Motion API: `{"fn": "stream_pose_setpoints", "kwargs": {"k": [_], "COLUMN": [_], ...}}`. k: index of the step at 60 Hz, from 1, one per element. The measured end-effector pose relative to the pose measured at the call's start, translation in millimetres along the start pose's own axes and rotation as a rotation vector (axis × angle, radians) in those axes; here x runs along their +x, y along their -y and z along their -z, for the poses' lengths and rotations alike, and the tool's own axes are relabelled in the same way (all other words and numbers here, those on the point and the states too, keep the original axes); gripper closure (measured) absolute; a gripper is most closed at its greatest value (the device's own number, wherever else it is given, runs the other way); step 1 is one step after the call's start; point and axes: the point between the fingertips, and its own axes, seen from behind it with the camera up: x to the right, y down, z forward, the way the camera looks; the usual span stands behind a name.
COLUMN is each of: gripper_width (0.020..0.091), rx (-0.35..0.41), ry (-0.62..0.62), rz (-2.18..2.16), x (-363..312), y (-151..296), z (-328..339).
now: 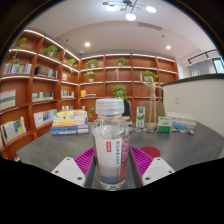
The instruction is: Pour water
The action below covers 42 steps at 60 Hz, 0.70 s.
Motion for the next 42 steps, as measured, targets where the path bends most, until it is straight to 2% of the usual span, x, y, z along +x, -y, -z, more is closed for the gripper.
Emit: {"fn": "stream_pose_setpoints", "kwargs": {"k": [3,7,11,12,13,16,31,42], "gripper_width": [0.0585,0.0610,0.0681,0.0675,0.0717,0.0749,0.0751,0.0754], "rx": [0.006,0.020,0.025,0.025,0.026,0.027,0.016,-0.046], "ry": [0.013,-0.001,-0.008,-0.012,-0.015,-0.024,-0.039,-0.145], "rz": [-0.003,0.019,0.026,0.025,0.027,0.028,0.109,0.553], "x": [-4.6,-3.6,-5.4,-5.1,-4.9,-4.3,4.1,82.0], "y": [-0.6,1.0,1.5,1.5,1.8,1.8,4.3,15.7], "z": [-2.3,-3.5,-6.0,-6.3,-6.7,-8.3,-7.7,-21.0]}}
